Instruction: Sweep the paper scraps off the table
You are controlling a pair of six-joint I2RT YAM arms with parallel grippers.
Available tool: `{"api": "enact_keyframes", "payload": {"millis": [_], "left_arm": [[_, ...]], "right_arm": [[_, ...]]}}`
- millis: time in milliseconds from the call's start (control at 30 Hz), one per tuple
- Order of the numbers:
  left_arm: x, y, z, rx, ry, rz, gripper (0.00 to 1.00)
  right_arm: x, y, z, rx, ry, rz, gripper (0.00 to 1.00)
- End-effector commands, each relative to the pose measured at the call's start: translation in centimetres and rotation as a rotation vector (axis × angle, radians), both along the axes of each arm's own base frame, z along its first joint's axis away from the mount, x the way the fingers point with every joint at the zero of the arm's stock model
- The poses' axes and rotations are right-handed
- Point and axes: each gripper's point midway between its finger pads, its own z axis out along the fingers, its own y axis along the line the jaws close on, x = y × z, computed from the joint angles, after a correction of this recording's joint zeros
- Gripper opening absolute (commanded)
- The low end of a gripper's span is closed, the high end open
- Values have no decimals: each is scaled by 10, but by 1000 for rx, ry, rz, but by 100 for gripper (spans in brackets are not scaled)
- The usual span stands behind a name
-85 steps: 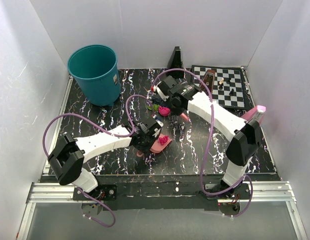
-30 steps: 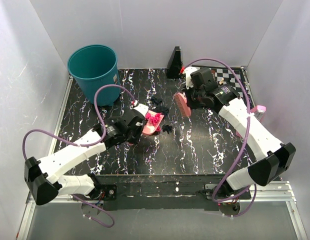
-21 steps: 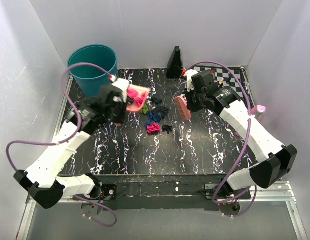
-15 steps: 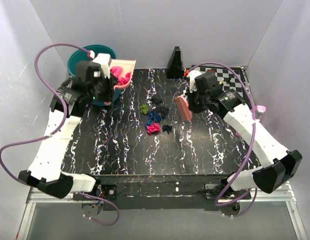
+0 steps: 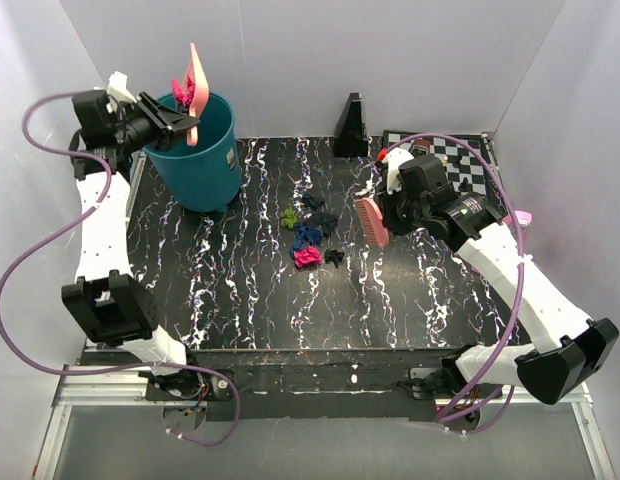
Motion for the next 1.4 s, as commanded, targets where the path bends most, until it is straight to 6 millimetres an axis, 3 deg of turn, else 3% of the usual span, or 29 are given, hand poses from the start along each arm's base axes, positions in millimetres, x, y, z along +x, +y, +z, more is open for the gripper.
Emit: {"api": "enact_keyframes", "payload": {"millis": [0,167,333,500,600,767,867,1033,1233,1367], "left_arm": [[-14,-31,42,-486,-86,-286,0],[-10,-22,31,-724,-67,-305,0],[-19,-24,49,-749,-123,-371,0],[-38,-33,64,-602,-181,-388,0],[-51,-48,54,-472,-156,-354,0],[-96,-92,30,-114,-170,-300,0],[-123,-106,-1,48,-145,-273,0],[-161,-101,-69,249,-41,-231,0],[-214,-103,-147,405,141,-315,0],[-235,-97,-179,519,224,-306,0]], "right_arm": [[4,6,15,58,-37,-5,1],[6,9,15,66,-29,-9,1],[13,14,17,77,-27,-21,1],[34,7,26,48,-81,-100,1],[56,-1,34,-28,-122,-159,1],[99,-4,42,-190,-163,-205,1],[131,2,36,-284,-208,-175,1],[182,10,16,-421,-219,-198,1],[220,19,-8,-524,-228,-190,1],[245,16,-33,-662,-287,-154,1]]}}
